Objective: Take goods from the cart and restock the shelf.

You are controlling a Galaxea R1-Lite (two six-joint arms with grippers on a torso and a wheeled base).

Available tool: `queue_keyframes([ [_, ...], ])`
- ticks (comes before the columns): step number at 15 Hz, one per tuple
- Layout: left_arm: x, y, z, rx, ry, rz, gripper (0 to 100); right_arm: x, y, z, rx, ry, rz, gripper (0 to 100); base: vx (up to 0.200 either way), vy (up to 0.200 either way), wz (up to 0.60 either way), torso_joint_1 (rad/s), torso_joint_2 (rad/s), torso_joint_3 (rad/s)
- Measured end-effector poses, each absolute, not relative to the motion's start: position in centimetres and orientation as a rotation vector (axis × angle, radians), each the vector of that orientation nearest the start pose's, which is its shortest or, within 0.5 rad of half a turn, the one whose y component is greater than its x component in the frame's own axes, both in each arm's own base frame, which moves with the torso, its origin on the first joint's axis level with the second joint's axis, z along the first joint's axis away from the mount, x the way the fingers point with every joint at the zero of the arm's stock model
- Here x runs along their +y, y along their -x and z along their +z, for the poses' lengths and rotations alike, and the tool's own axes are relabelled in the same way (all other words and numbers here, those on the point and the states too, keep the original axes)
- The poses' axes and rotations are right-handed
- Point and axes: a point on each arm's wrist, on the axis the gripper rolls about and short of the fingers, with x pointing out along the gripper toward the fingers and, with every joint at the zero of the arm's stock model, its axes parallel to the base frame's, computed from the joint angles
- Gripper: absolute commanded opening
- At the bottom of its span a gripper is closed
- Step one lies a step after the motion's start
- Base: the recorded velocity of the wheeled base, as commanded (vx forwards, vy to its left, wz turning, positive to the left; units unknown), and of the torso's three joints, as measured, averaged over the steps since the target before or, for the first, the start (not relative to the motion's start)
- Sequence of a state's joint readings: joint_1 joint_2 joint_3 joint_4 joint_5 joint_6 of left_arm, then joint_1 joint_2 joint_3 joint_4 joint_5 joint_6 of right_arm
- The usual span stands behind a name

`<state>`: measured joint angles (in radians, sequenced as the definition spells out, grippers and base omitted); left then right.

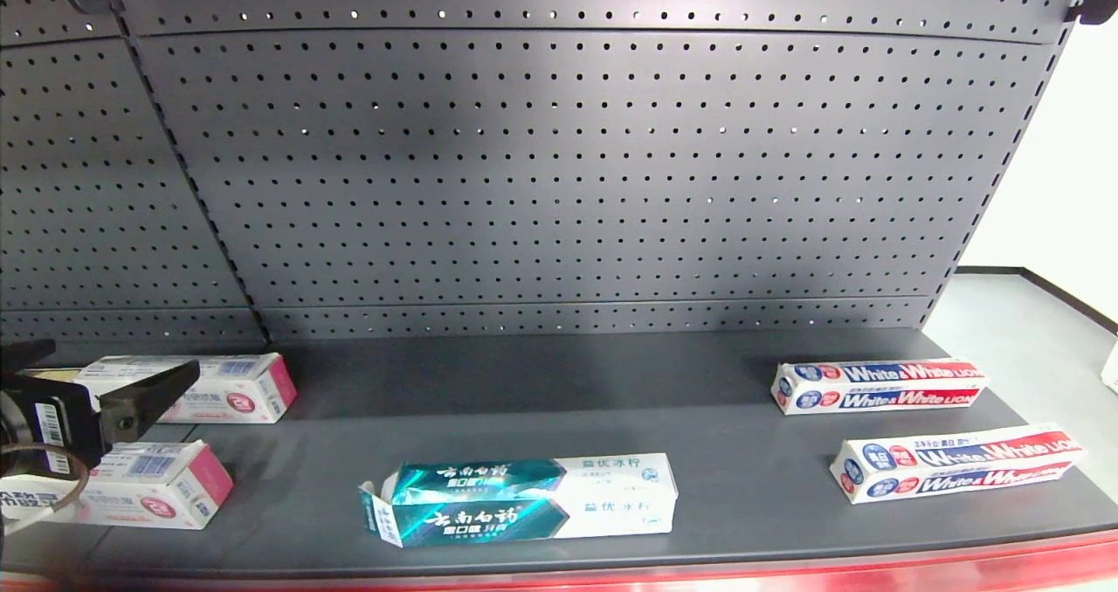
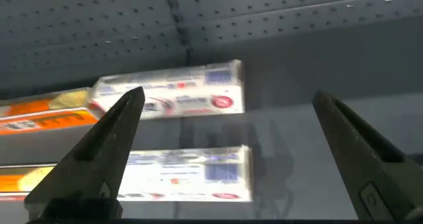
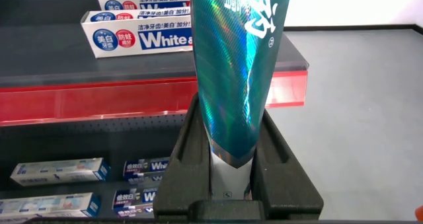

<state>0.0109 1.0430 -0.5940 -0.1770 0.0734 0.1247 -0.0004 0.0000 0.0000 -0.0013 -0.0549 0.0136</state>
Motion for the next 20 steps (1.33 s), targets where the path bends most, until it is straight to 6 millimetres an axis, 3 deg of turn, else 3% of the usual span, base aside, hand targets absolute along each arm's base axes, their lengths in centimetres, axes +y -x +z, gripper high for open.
queue_keyframes([
  [8, 0.3, -8.0, 21.8, 0.101, -0.01, 0.125, 100, -0.1, 2.3, 7.6, -0.002, -0.013, -0.055, 0, 0.0, 0.0, 0.0, 0.0, 0.0, 0.0],
  [16, 0.6, -5.2, 20.4, 0.034, -0.016, 0.212, 100, -0.1, 2.3, 7.6, -0.002, -0.012, -0.055, 0, 0.0, 0.0, 0.0, 0.0, 0.0, 0.0],
  [20, 0.6, -3.7, 17.7, 0.056, -0.007, 0.229, 100, -0.1, 2.3, 7.6, -0.002, -0.013, -0.055, 0, 0.0, 0.0, 0.0, 0.0, 0.0, 0.0],
])
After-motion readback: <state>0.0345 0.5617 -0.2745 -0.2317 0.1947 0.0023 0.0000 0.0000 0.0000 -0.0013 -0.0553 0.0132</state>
